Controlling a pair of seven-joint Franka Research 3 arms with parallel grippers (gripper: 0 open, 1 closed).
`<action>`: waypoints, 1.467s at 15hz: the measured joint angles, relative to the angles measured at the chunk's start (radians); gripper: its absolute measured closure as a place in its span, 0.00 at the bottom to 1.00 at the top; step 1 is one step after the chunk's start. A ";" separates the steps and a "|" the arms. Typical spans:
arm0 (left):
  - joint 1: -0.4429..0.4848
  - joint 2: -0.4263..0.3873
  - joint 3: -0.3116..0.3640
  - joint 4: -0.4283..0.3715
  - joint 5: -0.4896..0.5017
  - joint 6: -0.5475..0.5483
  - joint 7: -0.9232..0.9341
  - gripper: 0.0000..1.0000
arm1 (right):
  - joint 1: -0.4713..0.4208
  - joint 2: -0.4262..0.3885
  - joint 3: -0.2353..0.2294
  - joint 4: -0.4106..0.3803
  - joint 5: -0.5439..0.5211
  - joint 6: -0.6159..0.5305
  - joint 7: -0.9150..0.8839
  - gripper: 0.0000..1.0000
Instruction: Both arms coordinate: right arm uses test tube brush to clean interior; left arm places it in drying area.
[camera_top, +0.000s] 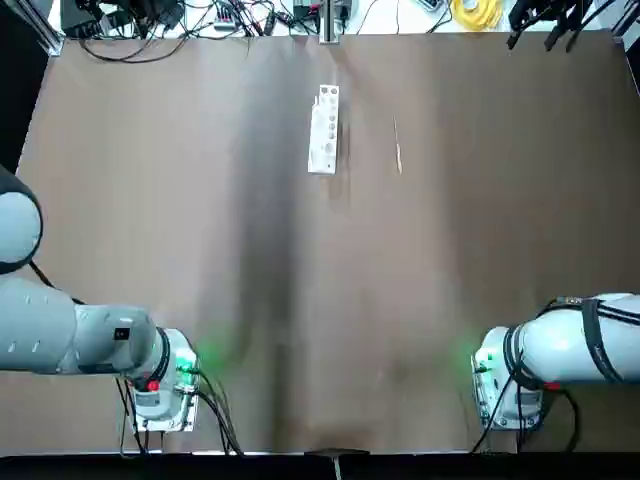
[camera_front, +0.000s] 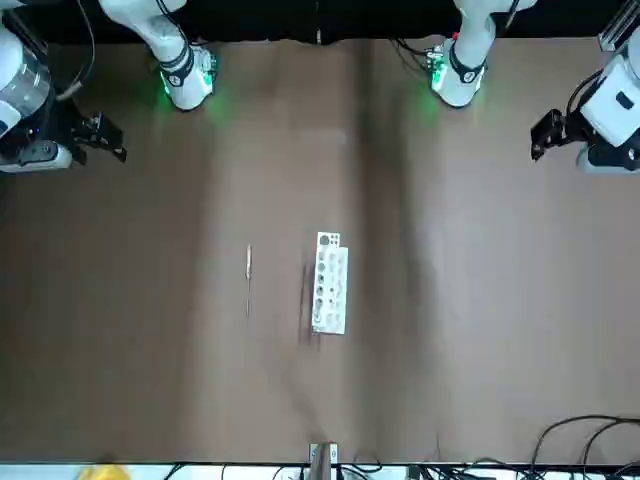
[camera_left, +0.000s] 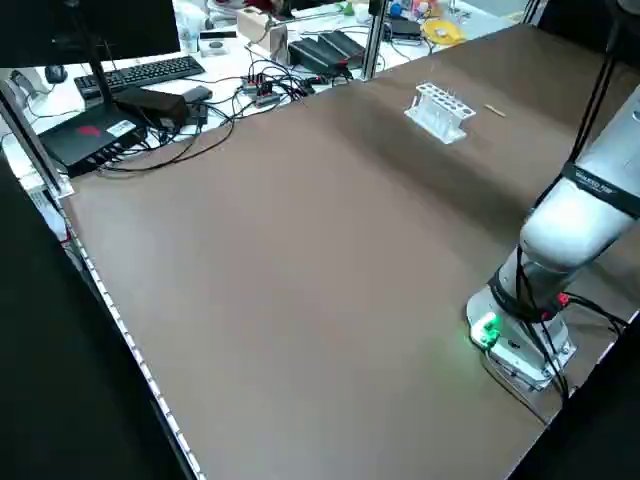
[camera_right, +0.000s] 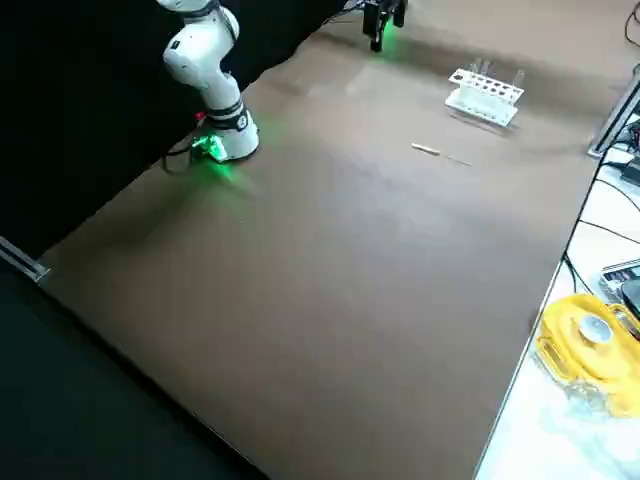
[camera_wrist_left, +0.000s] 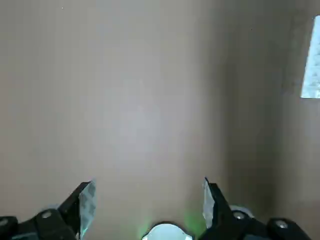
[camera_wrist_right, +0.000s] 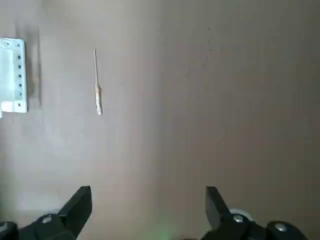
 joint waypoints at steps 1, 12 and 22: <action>0.000 0.003 0.000 0.000 -0.001 0.000 -0.001 0.00 | 0.012 0.000 0.004 0.000 0.000 0.008 -0.001 0.00; -0.029 0.024 -0.012 -0.001 -0.001 0.000 0.001 0.00 | 0.215 0.357 0.018 -0.023 0.001 0.436 0.008 0.00; -0.031 0.037 -0.053 -0.001 -0.017 0.001 -0.002 0.00 | 0.270 0.843 0.011 0.235 0.001 0.615 0.088 0.00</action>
